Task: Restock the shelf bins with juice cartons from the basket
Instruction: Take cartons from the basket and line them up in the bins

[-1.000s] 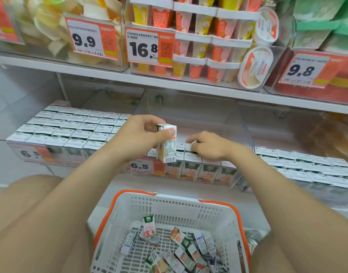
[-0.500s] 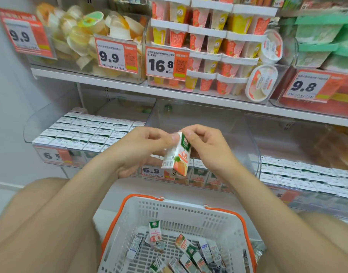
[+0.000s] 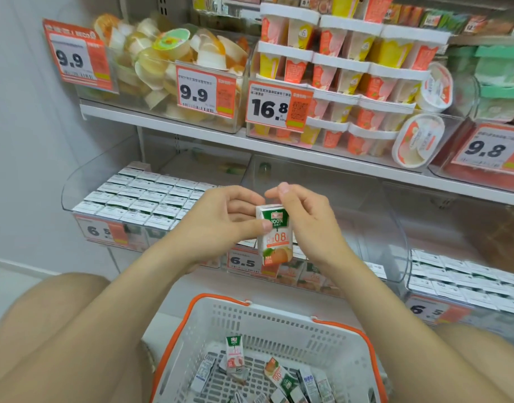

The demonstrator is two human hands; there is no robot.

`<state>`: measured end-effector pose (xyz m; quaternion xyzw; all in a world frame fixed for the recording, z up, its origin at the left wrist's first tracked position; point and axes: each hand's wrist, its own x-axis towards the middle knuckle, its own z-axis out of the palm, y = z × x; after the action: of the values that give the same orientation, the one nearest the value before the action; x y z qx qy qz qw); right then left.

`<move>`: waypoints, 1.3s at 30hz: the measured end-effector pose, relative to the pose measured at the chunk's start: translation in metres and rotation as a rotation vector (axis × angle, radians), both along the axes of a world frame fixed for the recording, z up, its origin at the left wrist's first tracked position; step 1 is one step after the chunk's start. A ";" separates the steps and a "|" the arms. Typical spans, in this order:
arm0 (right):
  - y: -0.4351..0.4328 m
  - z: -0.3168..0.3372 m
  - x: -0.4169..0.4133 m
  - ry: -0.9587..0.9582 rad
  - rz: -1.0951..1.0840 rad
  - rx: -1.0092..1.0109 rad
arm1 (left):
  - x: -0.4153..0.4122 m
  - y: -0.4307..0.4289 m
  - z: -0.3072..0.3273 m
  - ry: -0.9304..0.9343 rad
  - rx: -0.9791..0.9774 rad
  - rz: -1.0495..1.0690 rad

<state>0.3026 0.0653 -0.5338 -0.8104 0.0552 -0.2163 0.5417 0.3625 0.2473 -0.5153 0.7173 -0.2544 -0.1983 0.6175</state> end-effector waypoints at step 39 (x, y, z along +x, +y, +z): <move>-0.109 -0.018 -0.048 0.638 -0.089 -0.912 | 0.002 -0.105 -0.076 -0.925 0.817 -0.299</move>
<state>0.2550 -0.0435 -0.5521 -0.9849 0.1512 0.0150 0.0830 0.3643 0.1424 -0.5909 0.8634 -0.4960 -0.0332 0.0860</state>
